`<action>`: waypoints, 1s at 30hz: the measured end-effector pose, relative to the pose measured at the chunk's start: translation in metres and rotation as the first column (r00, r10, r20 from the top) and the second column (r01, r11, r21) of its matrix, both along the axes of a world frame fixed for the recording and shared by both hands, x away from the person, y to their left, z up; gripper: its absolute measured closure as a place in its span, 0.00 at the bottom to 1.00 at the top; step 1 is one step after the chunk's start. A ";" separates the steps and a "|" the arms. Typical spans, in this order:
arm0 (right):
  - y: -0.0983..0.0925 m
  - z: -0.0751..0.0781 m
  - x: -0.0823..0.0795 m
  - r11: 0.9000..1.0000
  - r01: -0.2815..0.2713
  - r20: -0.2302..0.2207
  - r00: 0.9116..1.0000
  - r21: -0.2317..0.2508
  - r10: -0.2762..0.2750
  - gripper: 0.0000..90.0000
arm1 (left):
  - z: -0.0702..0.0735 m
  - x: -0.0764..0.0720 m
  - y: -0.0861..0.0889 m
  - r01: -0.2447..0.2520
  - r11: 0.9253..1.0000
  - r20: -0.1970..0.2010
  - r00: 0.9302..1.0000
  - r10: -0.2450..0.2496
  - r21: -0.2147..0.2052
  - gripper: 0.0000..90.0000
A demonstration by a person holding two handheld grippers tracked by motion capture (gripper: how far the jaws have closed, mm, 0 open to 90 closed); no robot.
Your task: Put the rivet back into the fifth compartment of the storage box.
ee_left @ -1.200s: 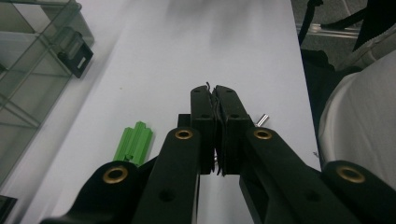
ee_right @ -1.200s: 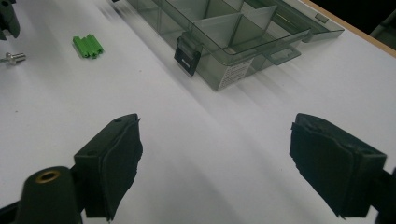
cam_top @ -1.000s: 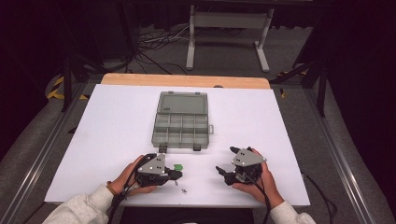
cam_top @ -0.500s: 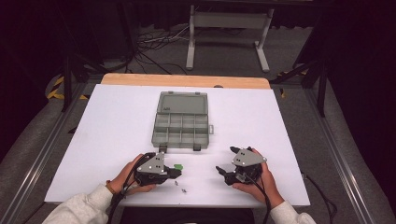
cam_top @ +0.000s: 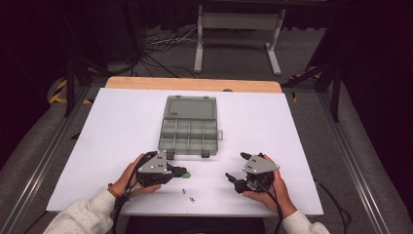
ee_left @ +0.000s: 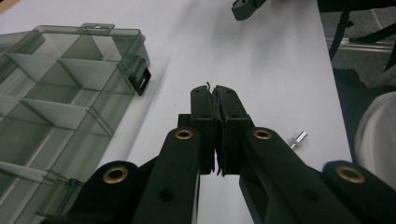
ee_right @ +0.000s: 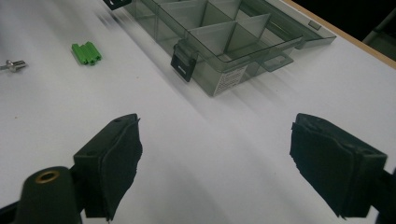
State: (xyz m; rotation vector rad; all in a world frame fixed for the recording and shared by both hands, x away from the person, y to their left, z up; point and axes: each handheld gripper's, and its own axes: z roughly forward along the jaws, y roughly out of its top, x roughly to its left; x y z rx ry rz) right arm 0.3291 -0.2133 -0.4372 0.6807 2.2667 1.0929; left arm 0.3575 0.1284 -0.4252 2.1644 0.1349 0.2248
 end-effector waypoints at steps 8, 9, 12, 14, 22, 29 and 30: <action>0.002 0.004 -0.001 1.000 -0.005 0.028 1.000 0.005 0.005 0.19 | 0.004 0.012 0.004 -0.052 0.999 0.024 0.998 0.052 -0.001 0.97; 0.002 0.005 -0.001 1.000 -0.005 0.029 1.000 0.005 0.005 0.19 | 0.004 0.012 0.005 -0.061 0.998 0.027 0.998 0.060 0.000 0.97; 0.002 0.005 -0.002 1.000 -0.008 0.033 0.999 0.005 0.008 0.18 | 0.006 0.017 0.008 -0.074 0.997 0.027 0.997 0.074 -0.010 0.97; 0.002 0.005 -0.002 1.000 -0.006 0.036 0.999 0.007 0.005 0.18 | 0.008 0.019 0.010 -0.087 0.996 0.038 0.995 0.087 -0.012 0.97; 0.000 0.007 -0.001 1.000 -0.005 0.043 0.999 0.028 0.004 0.18 | 0.012 0.027 0.017 -0.126 0.992 0.045 0.991 0.128 -0.028 0.97; 0.000 0.007 -0.002 1.000 -0.006 0.044 0.999 0.031 0.005 0.18 | 0.016 0.036 0.024 -0.159 0.986 0.053 0.985 0.161 -0.049 0.97; 0.000 0.007 -0.001 1.000 -0.005 0.044 0.999 0.031 0.004 0.18 | 0.017 0.037 0.024 -0.162 0.986 0.052 0.985 0.164 -0.050 0.97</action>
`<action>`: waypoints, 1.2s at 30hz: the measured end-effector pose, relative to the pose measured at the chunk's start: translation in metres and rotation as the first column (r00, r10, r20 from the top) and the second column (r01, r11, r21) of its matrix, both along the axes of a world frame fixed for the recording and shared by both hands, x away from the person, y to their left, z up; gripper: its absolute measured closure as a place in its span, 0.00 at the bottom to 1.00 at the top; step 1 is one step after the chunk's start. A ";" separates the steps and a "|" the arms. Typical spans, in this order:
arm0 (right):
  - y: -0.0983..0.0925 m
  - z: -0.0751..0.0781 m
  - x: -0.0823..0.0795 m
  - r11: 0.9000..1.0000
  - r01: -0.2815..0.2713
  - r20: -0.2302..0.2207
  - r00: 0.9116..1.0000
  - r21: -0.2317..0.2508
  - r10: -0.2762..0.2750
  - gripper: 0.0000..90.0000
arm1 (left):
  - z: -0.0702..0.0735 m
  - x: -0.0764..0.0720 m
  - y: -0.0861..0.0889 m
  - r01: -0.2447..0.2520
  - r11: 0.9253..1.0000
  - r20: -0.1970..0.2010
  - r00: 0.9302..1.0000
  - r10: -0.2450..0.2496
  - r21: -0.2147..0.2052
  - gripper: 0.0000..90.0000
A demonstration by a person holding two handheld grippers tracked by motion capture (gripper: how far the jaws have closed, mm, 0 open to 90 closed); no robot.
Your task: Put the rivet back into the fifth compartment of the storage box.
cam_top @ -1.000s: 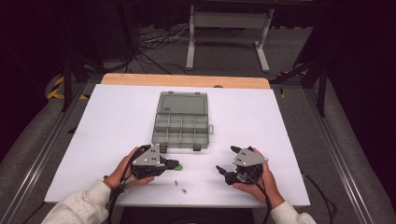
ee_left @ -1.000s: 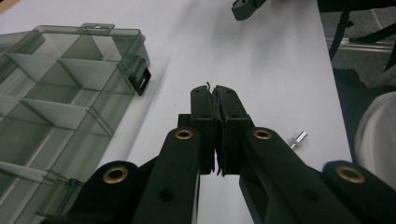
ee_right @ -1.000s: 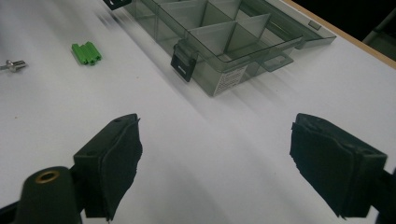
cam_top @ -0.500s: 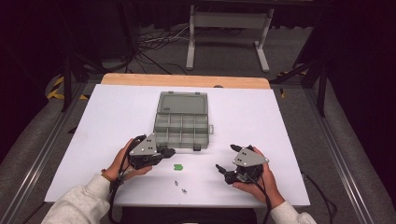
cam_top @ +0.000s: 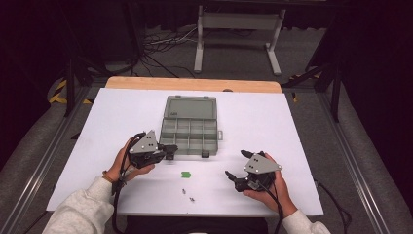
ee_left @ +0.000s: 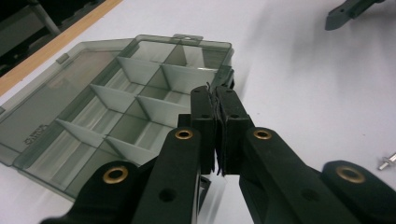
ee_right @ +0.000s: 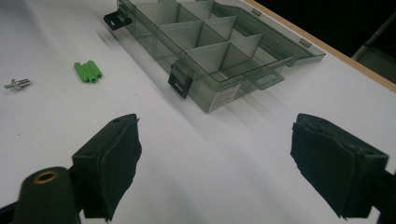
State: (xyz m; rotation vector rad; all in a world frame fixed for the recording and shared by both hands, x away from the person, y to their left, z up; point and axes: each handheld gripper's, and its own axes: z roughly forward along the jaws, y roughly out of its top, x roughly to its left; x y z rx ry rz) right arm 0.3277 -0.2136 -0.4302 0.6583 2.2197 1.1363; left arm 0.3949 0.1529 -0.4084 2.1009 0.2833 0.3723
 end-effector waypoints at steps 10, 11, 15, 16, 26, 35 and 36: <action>0.001 -0.001 -0.001 1.000 0.000 -0.001 1.000 -0.005 0.000 0.18 | 0.000 0.014 0.006 -0.032 0.999 -0.007 0.999 0.032 -0.014 0.97; 0.001 0.000 -0.001 1.000 -0.001 -0.001 1.000 -0.006 0.001 0.18 | 0.000 0.016 0.006 -0.033 0.999 -0.009 0.999 0.033 -0.016 0.97; 0.001 -0.001 -0.001 1.000 -0.002 -0.002 1.000 -0.007 0.002 0.18 | -0.005 0.024 0.006 -0.045 0.999 -0.018 0.999 0.045 -0.009 0.97; 0.001 -0.001 -0.001 1.000 -0.002 -0.002 1.000 -0.007 0.002 0.18 | -0.005 0.024 0.006 -0.045 0.999 -0.018 0.999 0.045 -0.009 0.97; 0.001 -0.001 -0.001 1.000 -0.002 -0.003 1.000 -0.011 0.002 0.18 | -0.015 0.040 0.010 -0.087 0.996 -0.044 0.995 0.087 -0.007 0.97; 0.001 -0.002 -0.001 1.000 -0.004 -0.005 1.000 -0.017 0.004 0.18 | -0.021 0.045 0.010 -0.102 0.995 -0.047 0.994 0.103 0.016 0.97; 0.002 -0.002 -0.001 1.000 -0.006 -0.006 1.000 -0.015 0.006 0.18 | -0.021 0.046 0.010 -0.102 0.995 -0.050 0.993 0.102 0.015 0.97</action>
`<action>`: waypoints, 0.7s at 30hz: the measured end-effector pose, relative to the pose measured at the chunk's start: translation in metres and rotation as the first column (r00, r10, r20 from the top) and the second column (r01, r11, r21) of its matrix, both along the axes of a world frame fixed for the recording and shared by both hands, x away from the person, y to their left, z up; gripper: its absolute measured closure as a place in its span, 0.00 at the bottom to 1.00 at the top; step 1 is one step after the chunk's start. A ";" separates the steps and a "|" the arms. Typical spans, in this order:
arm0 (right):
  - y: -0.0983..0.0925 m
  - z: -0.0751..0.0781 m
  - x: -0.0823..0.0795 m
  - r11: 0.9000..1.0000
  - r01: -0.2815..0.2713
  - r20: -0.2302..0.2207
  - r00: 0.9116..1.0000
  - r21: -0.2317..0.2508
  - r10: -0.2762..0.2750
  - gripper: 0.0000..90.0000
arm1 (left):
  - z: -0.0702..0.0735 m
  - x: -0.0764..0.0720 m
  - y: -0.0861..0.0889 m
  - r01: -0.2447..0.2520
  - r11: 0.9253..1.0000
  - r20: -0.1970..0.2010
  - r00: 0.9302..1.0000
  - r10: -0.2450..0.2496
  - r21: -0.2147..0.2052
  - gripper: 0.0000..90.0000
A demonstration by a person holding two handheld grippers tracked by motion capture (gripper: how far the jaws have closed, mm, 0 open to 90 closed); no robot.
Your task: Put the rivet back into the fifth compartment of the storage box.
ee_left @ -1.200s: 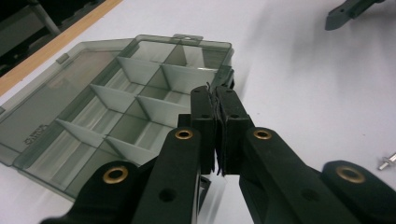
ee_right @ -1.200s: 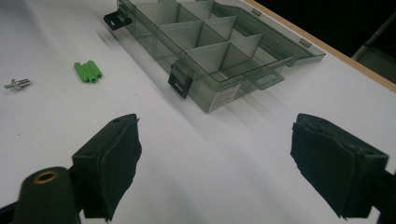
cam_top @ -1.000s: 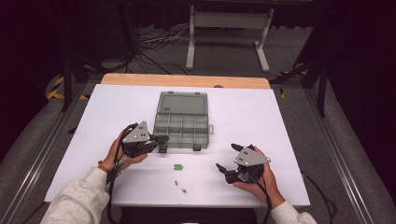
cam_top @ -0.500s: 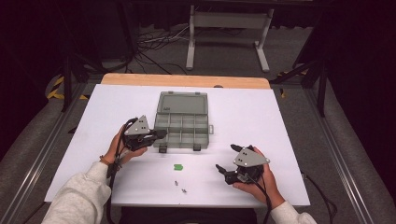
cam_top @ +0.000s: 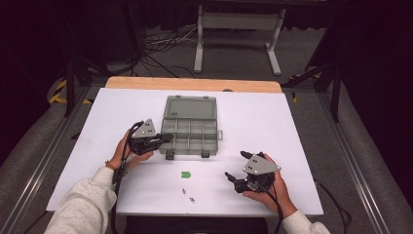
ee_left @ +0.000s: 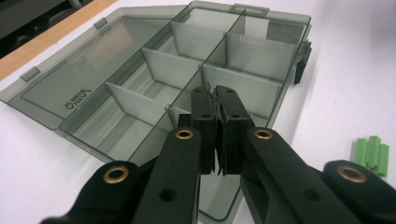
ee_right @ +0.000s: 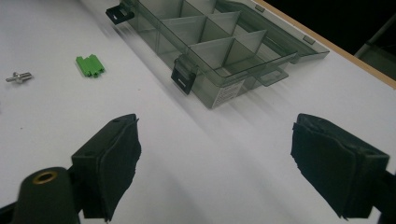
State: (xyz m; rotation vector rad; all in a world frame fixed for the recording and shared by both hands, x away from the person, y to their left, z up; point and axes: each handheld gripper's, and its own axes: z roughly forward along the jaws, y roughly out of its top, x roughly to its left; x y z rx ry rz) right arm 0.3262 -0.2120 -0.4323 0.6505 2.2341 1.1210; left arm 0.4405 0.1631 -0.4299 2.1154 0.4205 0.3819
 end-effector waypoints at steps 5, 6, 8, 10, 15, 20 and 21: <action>0.001 0.000 -0.001 1.000 -0.004 -0.001 1.000 -0.001 0.004 0.18 | -0.001 0.000 0.001 -0.010 1.000 -0.003 1.000 0.010 -0.002 0.97; 0.001 0.000 -0.001 1.000 -0.004 -0.001 1.000 0.000 0.004 0.18 | -0.001 0.000 0.001 -0.011 1.000 -0.001 1.000 0.011 0.001 0.97; 0.001 0.000 -0.001 1.000 -0.004 -0.001 1.000 0.000 0.004 0.18 | -0.001 0.000 0.002 -0.010 1.000 -0.005 1.000 0.010 -0.001 0.97; 0.000 0.000 0.000 1.000 -0.002 -0.003 1.000 0.001 0.002 0.18 | -0.001 0.000 0.002 -0.014 1.000 -0.002 1.000 0.014 -0.001 0.97; 0.000 0.000 0.000 1.000 -0.001 -0.005 1.000 -0.002 0.001 0.18 | -0.001 0.001 0.002 -0.021 1.000 0.000 1.000 0.021 -0.004 0.96; 0.000 0.000 0.000 1.000 -0.003 -0.005 1.000 0.001 0.003 0.18 | -0.001 0.000 0.003 -0.028 1.000 0.001 1.000 0.028 -0.004 0.93; 0.000 0.000 0.000 1.000 -0.003 -0.005 1.000 0.001 0.003 0.18 | -0.001 0.000 0.003 -0.028 1.000 0.001 1.000 0.028 -0.004 0.92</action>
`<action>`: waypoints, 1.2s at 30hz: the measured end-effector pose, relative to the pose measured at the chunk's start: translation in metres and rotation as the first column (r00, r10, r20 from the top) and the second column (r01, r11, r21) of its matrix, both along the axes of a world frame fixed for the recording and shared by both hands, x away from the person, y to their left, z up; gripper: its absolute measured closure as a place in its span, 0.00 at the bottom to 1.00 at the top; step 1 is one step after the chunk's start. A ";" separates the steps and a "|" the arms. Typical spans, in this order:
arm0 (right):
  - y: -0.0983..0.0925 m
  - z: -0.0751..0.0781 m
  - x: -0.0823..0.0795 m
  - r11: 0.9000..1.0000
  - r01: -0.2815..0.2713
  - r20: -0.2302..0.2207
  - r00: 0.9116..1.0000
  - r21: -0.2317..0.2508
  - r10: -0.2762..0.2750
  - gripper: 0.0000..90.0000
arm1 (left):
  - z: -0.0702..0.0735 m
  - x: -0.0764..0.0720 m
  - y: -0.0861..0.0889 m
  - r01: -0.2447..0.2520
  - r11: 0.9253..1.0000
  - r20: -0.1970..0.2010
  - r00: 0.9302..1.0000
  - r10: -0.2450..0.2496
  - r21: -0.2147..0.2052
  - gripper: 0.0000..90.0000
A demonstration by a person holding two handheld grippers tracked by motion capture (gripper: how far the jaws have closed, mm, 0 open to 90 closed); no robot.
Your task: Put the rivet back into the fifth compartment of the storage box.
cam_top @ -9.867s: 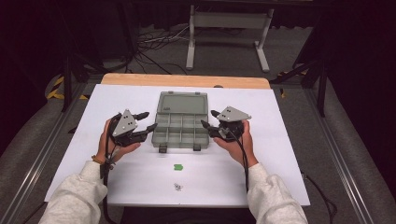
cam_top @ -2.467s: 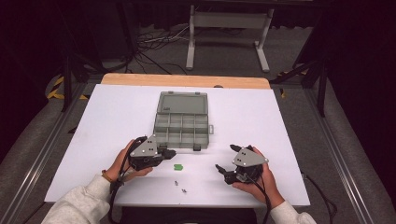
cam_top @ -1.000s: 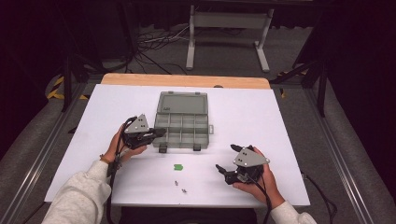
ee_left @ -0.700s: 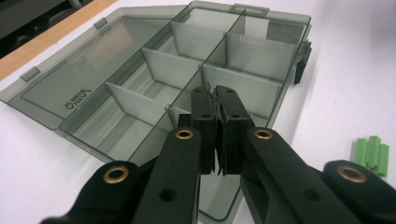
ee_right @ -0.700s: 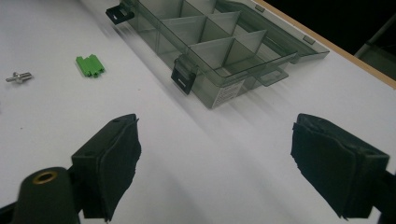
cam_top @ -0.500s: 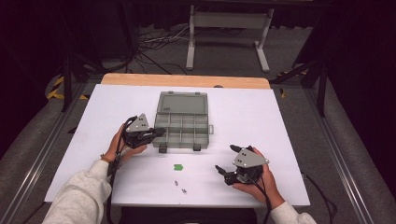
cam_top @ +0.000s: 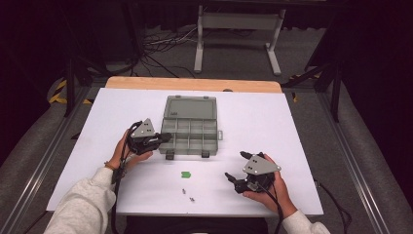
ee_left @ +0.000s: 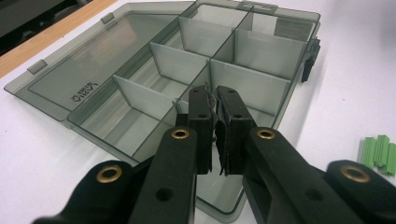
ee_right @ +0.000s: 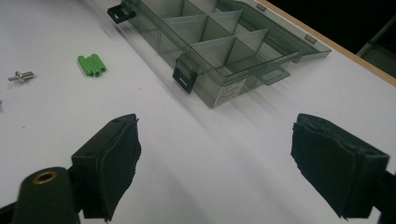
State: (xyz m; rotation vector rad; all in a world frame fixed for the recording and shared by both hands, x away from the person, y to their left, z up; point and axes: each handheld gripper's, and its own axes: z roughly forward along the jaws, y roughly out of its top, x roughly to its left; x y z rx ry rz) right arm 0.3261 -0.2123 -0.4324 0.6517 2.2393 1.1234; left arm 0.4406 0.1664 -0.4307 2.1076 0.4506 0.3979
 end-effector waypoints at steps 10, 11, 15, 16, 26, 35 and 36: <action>0.000 0.000 0.000 1.000 -0.001 0.002 1.000 0.001 0.001 0.18 | 0.004 -0.003 0.005 -0.009 1.000 0.025 1.000 0.009 0.012 0.83; 0.000 0.000 0.000 1.000 -0.001 0.002 1.000 0.001 0.001 0.18 | 0.005 -0.004 0.005 -0.010 1.000 0.029 1.000 0.010 0.011 0.82; 0.000 0.000 0.000 1.000 -0.003 0.004 1.000 -0.001 0.003 0.18 | 0.010 -0.009 0.008 -0.005 1.000 0.056 0.998 0.004 0.012 0.76; 0.000 0.000 -0.001 1.000 -0.003 0.004 1.000 -0.001 0.003 0.18 | 0.011 -0.010 0.009 0.001 1.000 0.057 0.998 -0.001 0.004 0.74; -0.001 0.000 0.000 1.000 -0.002 0.003 1.000 0.001 0.002 0.18 | 0.016 -0.021 0.012 -0.001 1.000 0.081 0.997 0.003 -0.019 0.49; -0.001 0.001 -0.001 1.000 0.001 0.003 1.000 0.001 -0.001 0.18 | 0.020 -0.030 0.009 0.016 0.999 0.083 0.996 -0.013 -0.038 0.23; -0.001 0.001 -0.001 1.000 0.000 0.004 1.000 0.000 0.000 0.18 | 0.020 -0.031 0.009 0.018 0.999 0.078 0.997 -0.014 -0.043 0.23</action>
